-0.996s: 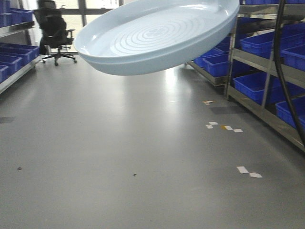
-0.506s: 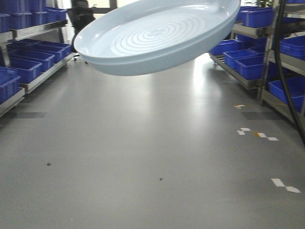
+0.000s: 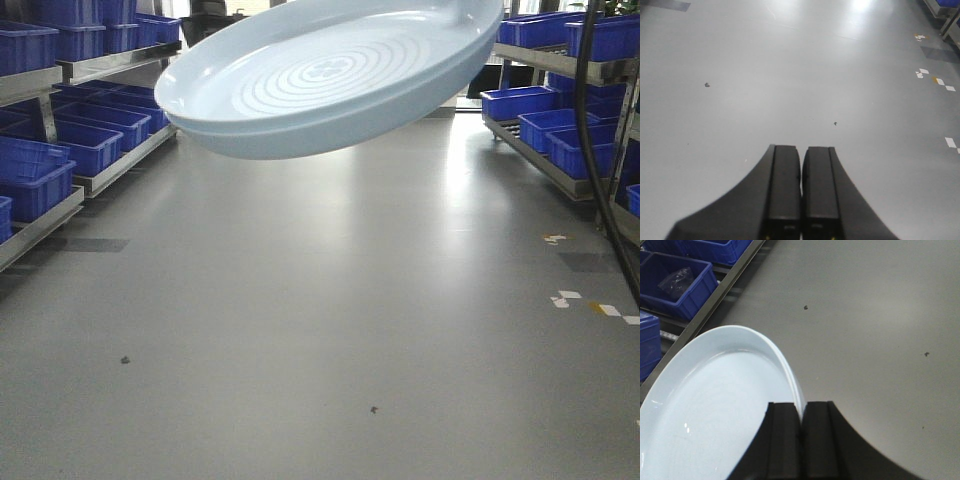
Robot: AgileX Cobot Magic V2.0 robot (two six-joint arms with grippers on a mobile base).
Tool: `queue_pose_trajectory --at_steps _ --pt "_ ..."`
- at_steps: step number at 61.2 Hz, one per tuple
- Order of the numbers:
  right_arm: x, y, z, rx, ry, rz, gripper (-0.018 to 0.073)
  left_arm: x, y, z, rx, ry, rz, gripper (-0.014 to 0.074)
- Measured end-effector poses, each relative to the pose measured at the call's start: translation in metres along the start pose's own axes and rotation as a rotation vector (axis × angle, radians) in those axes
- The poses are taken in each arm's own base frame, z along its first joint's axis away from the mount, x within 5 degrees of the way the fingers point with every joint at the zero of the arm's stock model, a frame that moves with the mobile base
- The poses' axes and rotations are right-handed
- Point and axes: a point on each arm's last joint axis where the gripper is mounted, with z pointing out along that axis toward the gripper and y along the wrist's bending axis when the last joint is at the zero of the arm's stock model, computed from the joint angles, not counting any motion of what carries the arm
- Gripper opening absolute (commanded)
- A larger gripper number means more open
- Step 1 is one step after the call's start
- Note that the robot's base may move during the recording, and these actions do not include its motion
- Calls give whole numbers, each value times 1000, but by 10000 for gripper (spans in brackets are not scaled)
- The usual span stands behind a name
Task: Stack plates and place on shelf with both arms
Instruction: 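Drive the base down the aisle holding the plates raised in the right gripper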
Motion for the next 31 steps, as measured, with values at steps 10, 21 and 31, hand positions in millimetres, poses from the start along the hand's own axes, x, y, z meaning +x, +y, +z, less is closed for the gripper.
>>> queue_pose_trajectory --at_steps 10,21,31 --pt "0 0 0 0 0 0 56 0 0 0 0 0 0 86" --pt "0 0 0 0 0 0 56 0 0 0 0 0 0 85" --pt "0 0 0 0 0 0 56 0 0 0 0 0 0 86"
